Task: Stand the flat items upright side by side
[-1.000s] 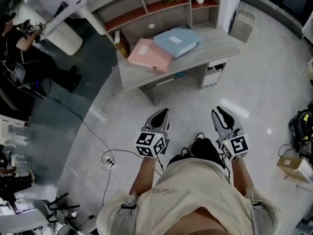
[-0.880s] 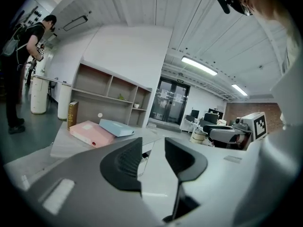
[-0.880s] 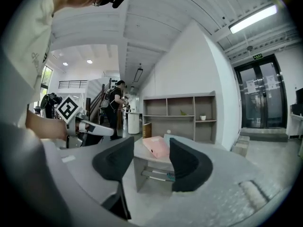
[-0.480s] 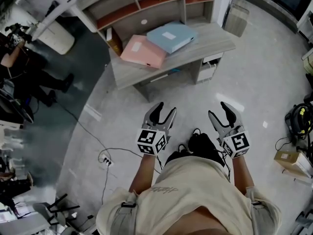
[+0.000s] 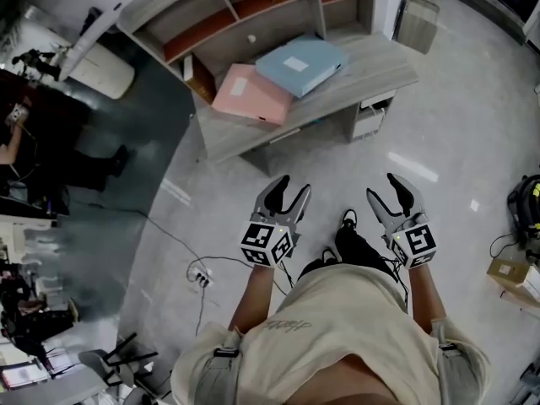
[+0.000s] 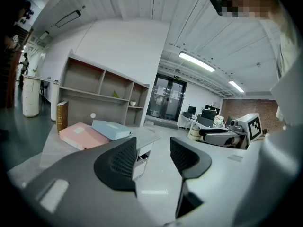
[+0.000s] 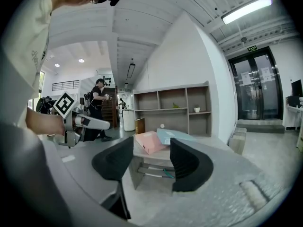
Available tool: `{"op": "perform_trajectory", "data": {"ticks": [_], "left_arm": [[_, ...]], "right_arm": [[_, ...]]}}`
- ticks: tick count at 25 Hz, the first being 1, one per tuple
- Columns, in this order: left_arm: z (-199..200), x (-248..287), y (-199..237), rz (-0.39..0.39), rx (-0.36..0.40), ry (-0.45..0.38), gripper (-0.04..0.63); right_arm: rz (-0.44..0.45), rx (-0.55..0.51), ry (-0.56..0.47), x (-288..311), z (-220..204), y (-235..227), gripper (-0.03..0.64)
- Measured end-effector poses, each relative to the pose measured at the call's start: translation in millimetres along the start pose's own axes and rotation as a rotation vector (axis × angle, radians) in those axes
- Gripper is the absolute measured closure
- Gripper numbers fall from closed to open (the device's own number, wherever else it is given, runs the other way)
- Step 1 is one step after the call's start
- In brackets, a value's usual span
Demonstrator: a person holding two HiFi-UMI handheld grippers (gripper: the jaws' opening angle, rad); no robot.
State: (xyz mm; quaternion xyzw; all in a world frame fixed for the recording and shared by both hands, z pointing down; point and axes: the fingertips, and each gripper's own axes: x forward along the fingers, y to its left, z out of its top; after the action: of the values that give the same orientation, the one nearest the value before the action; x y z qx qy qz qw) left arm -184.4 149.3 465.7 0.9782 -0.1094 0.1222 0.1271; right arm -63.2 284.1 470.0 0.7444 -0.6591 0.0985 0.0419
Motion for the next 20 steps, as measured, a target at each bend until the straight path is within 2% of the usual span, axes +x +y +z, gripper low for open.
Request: {"op": "perform_trajectory", "data": {"ticks": [6,9,15,20], "left_arm": [[44,41,10,0.005,0.099,0.005,0.353],[58,54,15,0.029,0.135,0.002,0.356],[67,70,36,0.113,0.117,-0.007,0.356],[53,69,43,0.164,0.087,0.011,0.359]], "right_arm": [[0.022,-0.143,-0.01,45,16,-24,0.373],[0.061,-0.147,-0.006,66,17,-34,0.373],[0.123,-0.13,-0.042,99,31,-59,0.373],[0.192,-0.124,-0.012,118,25,-57,0.373]]}}
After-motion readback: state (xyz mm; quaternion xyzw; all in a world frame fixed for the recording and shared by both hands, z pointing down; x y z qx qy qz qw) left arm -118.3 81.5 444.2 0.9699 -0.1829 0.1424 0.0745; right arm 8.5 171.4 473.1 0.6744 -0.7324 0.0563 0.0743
